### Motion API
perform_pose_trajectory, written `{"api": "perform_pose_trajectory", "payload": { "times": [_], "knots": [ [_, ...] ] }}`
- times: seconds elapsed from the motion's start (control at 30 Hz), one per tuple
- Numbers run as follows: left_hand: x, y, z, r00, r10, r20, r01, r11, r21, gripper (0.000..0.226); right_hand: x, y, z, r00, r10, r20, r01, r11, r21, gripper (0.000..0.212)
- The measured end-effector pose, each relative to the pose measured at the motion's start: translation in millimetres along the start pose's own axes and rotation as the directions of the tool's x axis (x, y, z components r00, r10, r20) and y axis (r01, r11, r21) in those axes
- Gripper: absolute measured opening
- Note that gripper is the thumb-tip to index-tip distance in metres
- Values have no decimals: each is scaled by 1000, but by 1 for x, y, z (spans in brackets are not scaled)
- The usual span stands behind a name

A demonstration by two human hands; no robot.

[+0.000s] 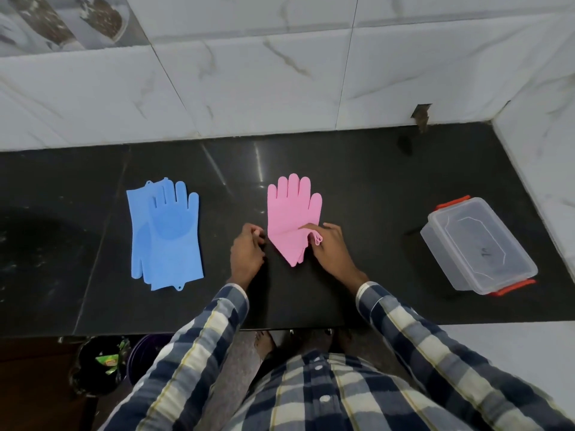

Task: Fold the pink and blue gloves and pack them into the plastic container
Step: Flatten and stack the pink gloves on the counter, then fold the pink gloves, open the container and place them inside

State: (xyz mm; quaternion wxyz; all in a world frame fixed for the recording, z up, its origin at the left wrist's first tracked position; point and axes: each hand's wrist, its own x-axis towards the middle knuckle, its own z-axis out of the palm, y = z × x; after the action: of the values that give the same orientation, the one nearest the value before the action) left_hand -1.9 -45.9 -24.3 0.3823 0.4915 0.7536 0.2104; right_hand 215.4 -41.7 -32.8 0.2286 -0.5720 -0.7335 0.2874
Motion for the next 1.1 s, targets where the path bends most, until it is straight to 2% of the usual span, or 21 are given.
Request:
{"api": "perform_pose_trajectory", "payload": {
  "times": [0.03,0.1,0.17,0.2,0.27,0.33,0.4,0.47,0.6,0.7,0.87,1.0,1.1],
  "knots": [
    [0,-10,-4,987,161,13,-161,978,133,34,5,-1,-3,1000,11,3,-11,1000,12,38],
    [-1,-21,-7,906,389,167,-420,874,243,54,11,-1,-9,998,35,52,-39,997,63,33],
    [-3,-18,-5,849,459,261,-524,794,309,63,15,0,-12,990,60,126,-69,995,72,25],
    [-2,-16,-1,840,473,264,-541,764,351,60,15,1,-13,984,73,165,-86,994,74,23],
    [3,-11,2,836,506,214,-548,741,389,42,19,2,-16,966,107,236,-135,985,104,22],
    [8,-2,2,869,471,150,-494,820,289,32,29,1,-24,946,148,289,-193,972,134,28],
    [19,12,0,912,389,129,-407,894,187,39,45,-1,-31,949,188,253,-237,955,180,34],
    [34,26,-1,937,319,142,-339,928,156,41,59,-5,-34,949,265,171,-301,923,240,34],
    [50,37,2,963,227,148,-261,921,289,40,63,-5,-29,894,441,86,-445,845,295,39],
    [49,32,5,967,224,120,-250,921,300,45,52,-3,-23,895,444,37,-436,857,274,36],
    [48,21,5,983,166,84,-175,977,120,60,39,-6,-17,879,477,-6,-457,845,279,35],
    [48,20,4,978,196,68,-203,971,126,65,37,-11,-22,871,489,-39,-462,844,273,39],
    [43,27,12,925,381,-11,-363,890,276,65,34,-11,-30,869,492,-57,-469,854,224,45]
  ]
}}
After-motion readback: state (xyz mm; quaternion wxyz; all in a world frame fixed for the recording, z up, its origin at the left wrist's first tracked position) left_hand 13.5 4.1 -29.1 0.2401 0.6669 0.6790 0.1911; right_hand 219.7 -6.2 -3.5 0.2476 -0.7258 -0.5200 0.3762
